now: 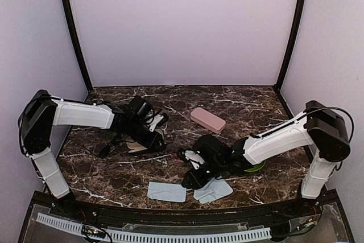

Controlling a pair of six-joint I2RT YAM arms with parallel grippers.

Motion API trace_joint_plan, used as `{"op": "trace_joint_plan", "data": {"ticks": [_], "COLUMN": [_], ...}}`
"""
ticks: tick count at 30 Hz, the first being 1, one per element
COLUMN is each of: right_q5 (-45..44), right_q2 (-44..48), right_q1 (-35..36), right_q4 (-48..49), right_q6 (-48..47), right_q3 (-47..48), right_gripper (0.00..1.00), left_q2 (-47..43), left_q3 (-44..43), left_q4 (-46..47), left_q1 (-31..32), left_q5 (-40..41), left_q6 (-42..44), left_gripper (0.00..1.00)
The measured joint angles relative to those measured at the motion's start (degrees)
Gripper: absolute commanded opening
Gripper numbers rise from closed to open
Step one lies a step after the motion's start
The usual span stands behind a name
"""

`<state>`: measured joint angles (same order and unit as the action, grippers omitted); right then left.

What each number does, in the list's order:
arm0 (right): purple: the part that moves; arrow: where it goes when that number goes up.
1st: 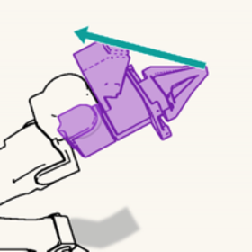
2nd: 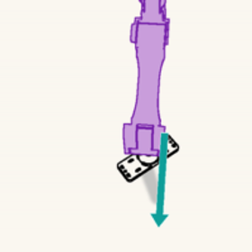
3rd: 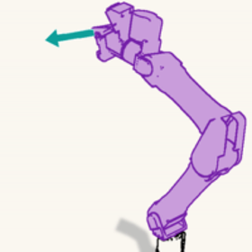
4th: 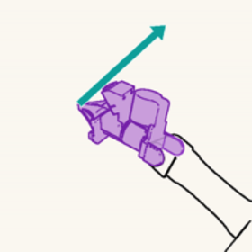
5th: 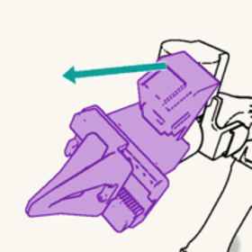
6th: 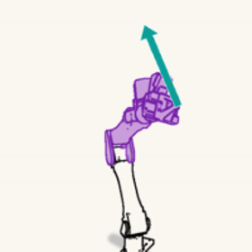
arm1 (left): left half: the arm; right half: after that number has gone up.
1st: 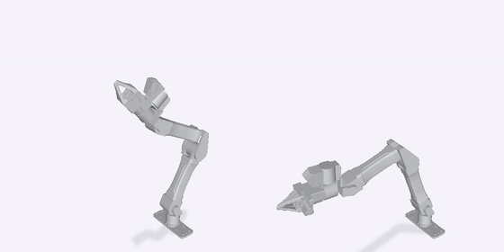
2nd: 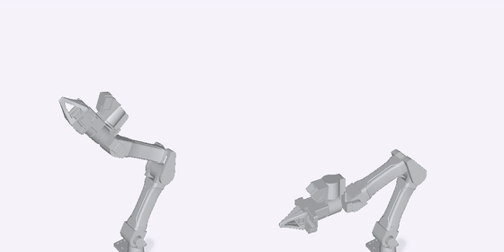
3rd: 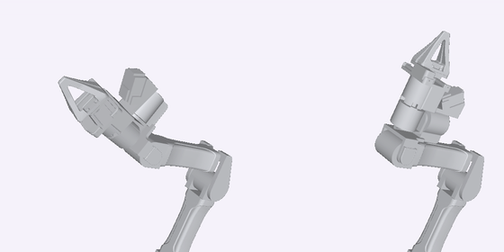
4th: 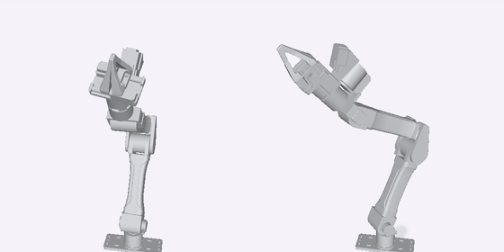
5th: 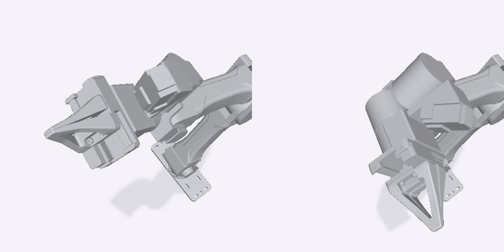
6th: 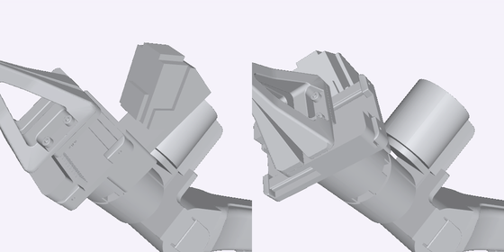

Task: Organize the sunglasses
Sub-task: Adjust the opened sunglasses case at the center of the board.

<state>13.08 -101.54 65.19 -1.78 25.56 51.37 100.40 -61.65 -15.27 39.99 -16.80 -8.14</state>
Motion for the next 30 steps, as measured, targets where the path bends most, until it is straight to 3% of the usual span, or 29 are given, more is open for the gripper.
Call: {"op": "trace_joint_plan", "data": {"ticks": [14, 21, 30], "right_q5": [0.02, 0.02, 0.63], "right_q2": [-0.22, -0.26, -0.9], "right_q1": [0.0, 0.0, 0.0], "right_q4": [0.52, 0.52, 1.62], "right_q6": [0.0, 0.0, 0.0], "right_q3": [0.0, 0.0, 0.04], "right_gripper": [0.35, 0.35, 0.34], "left_q2": [-4.09, -4.09, -4.09], "left_q3": [3.96, 3.98, 3.48], "left_q4": [-0.79, -1.64, -5.42], "left_q1": [0.0, 0.04, 2.47], "left_q5": [-1.44, -1.4, 2.14], "left_q6": [-0.66, 0.5, 3.91], "left_gripper": [0.32, 0.44, 0.46]}}
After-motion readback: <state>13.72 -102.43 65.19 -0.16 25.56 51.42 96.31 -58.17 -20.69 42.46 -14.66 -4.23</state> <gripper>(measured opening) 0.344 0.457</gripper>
